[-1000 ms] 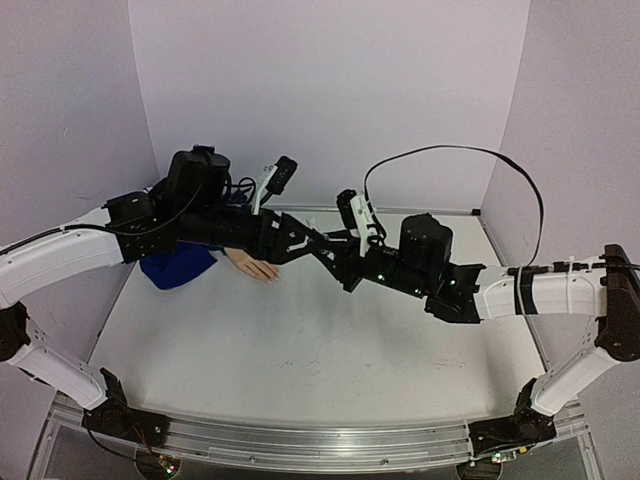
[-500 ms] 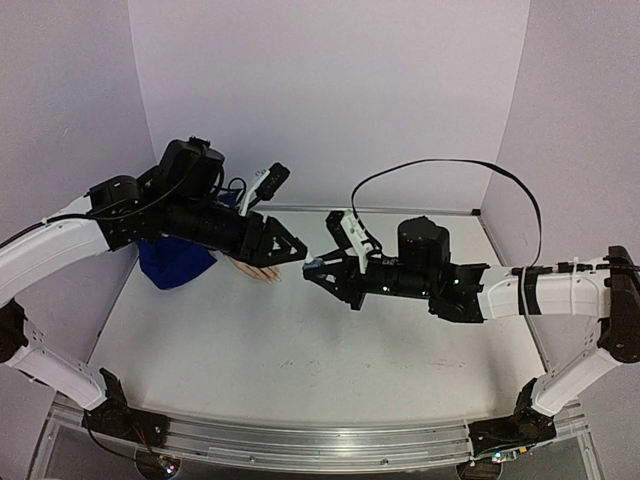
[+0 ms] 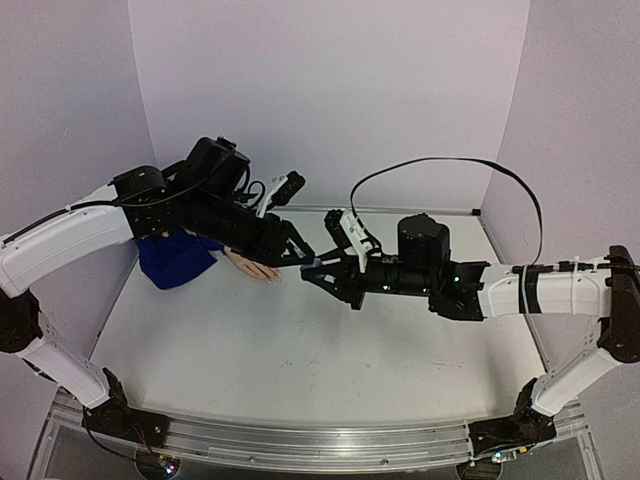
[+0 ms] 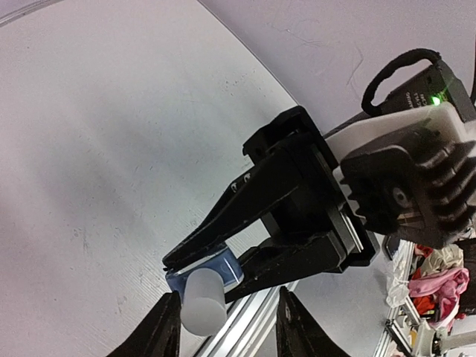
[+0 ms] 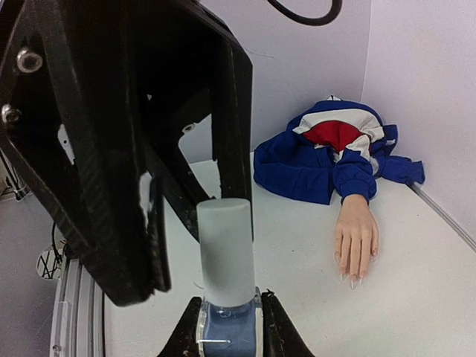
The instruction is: Paint the nails
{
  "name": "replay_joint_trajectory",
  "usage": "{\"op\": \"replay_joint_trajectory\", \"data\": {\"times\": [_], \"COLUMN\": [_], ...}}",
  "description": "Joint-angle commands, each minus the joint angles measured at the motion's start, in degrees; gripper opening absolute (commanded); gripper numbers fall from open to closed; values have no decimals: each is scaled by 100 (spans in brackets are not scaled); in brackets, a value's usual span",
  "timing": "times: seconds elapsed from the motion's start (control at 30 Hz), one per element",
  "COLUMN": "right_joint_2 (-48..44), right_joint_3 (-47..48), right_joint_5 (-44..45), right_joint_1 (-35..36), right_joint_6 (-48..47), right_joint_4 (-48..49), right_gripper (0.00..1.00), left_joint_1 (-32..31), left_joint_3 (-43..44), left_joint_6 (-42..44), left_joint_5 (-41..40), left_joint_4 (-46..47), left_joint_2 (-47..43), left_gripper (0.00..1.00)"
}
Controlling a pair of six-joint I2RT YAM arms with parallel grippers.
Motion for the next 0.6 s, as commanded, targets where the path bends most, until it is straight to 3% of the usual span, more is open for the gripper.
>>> {"op": "replay_joint_trajectory", "data": {"times": [0.0, 0.57], "right_joint_2": [-57, 42], "right_joint_3": [316, 364], "right_joint_5": [-173, -211], "right_joint_1": [15, 14], "right_joint_6": [-76, -127], "right_joint_4": [277, 232], "right_gripper": [0, 0], "left_joint_1": [25, 51], "left_joint_3": [361, 435], "left_joint_6": [56, 7], "left_joint_5": [-84, -179], "left_joint_4": [15, -27], "left_joint_2": [48, 220], "left_gripper": [40, 18]}}
